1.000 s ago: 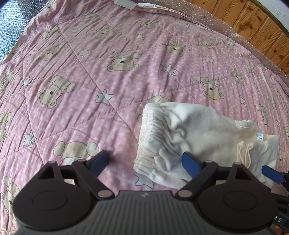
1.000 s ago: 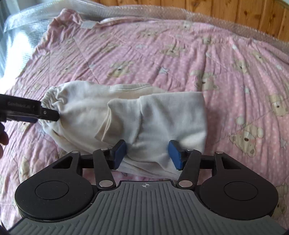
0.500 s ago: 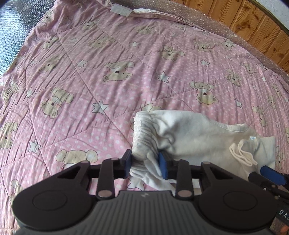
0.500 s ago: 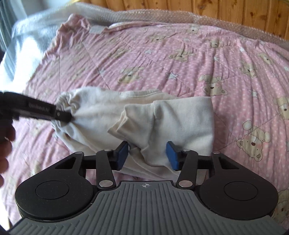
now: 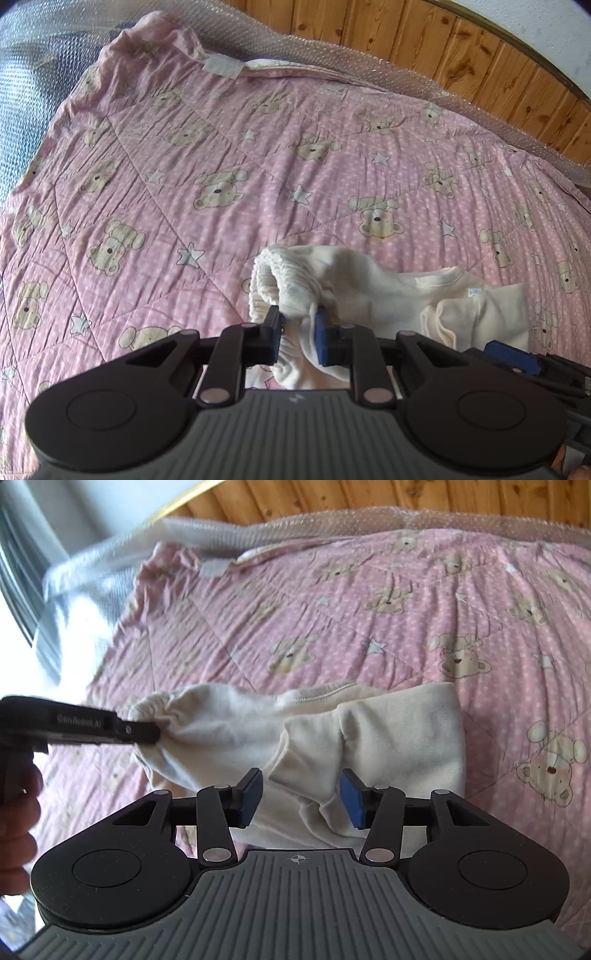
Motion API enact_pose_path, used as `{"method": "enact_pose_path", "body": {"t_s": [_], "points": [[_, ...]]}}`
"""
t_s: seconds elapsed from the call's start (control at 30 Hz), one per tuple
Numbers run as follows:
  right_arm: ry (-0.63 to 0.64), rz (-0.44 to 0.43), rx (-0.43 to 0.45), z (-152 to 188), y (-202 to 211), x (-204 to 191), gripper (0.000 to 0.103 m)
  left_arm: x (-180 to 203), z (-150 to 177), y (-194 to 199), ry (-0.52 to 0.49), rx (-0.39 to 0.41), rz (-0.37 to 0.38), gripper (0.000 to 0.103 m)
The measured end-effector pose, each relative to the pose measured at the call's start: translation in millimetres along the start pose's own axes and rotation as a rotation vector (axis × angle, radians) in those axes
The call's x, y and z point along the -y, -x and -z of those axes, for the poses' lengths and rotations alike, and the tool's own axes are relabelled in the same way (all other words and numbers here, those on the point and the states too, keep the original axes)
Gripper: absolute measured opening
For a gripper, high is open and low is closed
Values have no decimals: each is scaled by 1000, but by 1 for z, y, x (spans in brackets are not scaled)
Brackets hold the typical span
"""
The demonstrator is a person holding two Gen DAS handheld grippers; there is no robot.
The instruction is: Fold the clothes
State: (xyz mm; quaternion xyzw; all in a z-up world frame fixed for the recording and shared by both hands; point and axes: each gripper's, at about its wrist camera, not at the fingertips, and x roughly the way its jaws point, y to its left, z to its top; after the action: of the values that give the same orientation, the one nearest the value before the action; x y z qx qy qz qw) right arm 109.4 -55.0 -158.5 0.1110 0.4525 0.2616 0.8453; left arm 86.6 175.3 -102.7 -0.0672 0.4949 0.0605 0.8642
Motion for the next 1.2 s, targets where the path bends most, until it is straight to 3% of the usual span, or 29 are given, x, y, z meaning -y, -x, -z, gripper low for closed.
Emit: {"method": "enact_pose_path", "body": {"t_s": [0.13, 0.23, 0.33, 0.4, 0.5, 0.7, 0.77, 0.83, 0.87, 0.93, 0.97, 1.1, 1.2], "points": [[-273, -103, 32, 4, 9, 42, 46, 53, -7, 22, -135, 94, 16, 18], [-485, -169, 61, 12, 14, 78, 45, 115, -1, 33, -285, 153, 101, 18], [-697, -235, 89, 20, 18, 113, 45, 157, 15, 23, -413, 129, 144, 25], [-838, -279, 108, 25, 21, 136, 45, 157, 23, 29, -420, 136, 206, 26], [-769, -270, 115, 19, 29, 131, 47, 127, 33, 42, -388, 160, 242, 37], [-523, -226, 81, 1, 35, 88, 58, 63, 41, 26, -282, 80, 150, 38], [-415, -173, 57, -4, 29, 68, 68, 48, 40, 25, -232, 66, 143, 38], [-295, -94, 31, -7, 22, 47, 71, 40, 40, 26, -198, 65, 144, 38], [-228, -52, 9, -6, 16, 36, 65, 37, 40, 27, -184, 66, 146, 38], [-127, 7, -21, -6, 10, 21, 15, 35, 42, 30, -167, 71, 149, 38], [-120, 27, -2, -9, 15, 19, 7, 35, 41, 31, -164, 75, 155, 38], [-158, 103, 31, -20, 28, 26, 6, 39, 37, 26, -148, 68, 182, 40], [-177, 162, -40, -16, 7, 46, 7, 47, 32, 7, -135, 36, 194, 46]]}}
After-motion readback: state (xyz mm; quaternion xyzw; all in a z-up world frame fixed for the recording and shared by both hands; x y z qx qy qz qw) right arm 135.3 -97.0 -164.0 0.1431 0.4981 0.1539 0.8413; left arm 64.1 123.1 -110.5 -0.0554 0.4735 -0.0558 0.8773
